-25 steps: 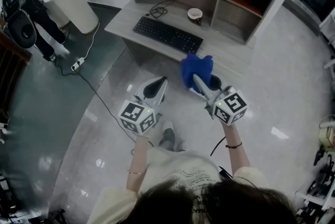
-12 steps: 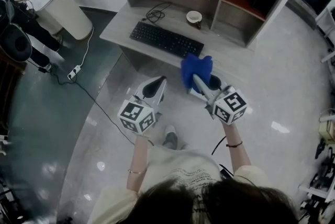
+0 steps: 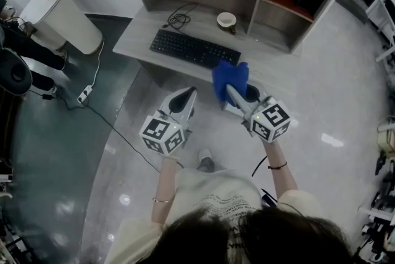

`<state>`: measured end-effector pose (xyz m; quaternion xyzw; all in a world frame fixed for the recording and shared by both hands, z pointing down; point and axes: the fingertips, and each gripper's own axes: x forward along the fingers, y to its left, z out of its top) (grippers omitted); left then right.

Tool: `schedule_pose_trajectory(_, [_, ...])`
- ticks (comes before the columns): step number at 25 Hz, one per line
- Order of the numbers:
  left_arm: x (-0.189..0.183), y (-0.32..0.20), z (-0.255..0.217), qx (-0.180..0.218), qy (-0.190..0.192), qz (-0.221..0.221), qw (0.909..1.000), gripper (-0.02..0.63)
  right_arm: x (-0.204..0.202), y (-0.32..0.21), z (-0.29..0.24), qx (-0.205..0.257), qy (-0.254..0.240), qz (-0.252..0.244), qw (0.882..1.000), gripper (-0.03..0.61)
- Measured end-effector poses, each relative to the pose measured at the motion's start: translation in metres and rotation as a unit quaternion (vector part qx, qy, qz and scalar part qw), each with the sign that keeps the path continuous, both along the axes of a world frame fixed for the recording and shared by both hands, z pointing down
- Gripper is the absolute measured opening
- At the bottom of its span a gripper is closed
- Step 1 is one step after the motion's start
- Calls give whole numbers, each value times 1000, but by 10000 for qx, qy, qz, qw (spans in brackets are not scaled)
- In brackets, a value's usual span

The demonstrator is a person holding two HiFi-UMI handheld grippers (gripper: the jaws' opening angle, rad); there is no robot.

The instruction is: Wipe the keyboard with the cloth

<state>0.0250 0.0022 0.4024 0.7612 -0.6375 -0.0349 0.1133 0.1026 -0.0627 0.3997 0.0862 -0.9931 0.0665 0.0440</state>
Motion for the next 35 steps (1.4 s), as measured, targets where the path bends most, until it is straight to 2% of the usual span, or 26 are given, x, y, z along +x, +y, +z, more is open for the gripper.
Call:
schedule_pose_trajectory(9, [-23,-15,10,-81,-23,375,9993,-12,-20,-13,7,-29,-9,371,9993,58])
schedule_pose_trajectory(23, [-27,-43,27,-243,198,744,9967,-12,-23,-35,22,-37,274,622,9977,58])
schedule_pose_trajectory(35, [-37,-95,47,-453,289,922,9943,-12,-31,-89,50,-255,519,775,9953,58])
